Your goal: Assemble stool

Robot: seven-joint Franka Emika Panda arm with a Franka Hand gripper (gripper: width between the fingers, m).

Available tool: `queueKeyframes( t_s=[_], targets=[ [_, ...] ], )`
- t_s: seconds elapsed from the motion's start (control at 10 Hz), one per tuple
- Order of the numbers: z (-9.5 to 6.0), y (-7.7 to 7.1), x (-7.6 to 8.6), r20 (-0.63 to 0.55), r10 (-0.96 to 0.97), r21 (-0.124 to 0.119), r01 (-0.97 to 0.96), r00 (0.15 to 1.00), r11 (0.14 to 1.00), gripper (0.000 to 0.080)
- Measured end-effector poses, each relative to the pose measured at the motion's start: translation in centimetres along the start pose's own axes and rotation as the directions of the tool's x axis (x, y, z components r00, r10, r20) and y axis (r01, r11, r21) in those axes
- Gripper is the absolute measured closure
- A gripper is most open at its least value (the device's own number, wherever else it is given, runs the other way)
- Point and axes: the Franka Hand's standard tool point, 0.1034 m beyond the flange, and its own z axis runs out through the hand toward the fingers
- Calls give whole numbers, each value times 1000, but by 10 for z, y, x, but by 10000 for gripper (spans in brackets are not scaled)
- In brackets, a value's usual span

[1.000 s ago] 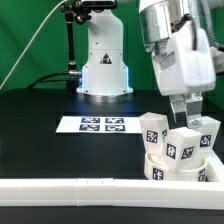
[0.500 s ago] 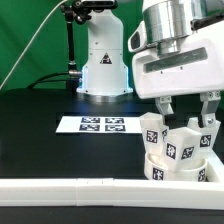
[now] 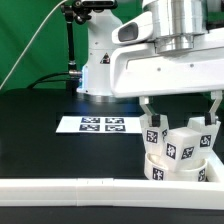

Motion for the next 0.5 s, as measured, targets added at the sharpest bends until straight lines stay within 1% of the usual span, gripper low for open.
queueKeyframes(
  t_s=[0.1,0.3,0.5],
  targets=[
    [1,4,0,10,-125,-2,125,992,992,150],
    [3,6,-4,37,-323,-13,324,946,946,150],
    [3,9,-3,41,-375,-22,376,926,926,150]
  ],
)
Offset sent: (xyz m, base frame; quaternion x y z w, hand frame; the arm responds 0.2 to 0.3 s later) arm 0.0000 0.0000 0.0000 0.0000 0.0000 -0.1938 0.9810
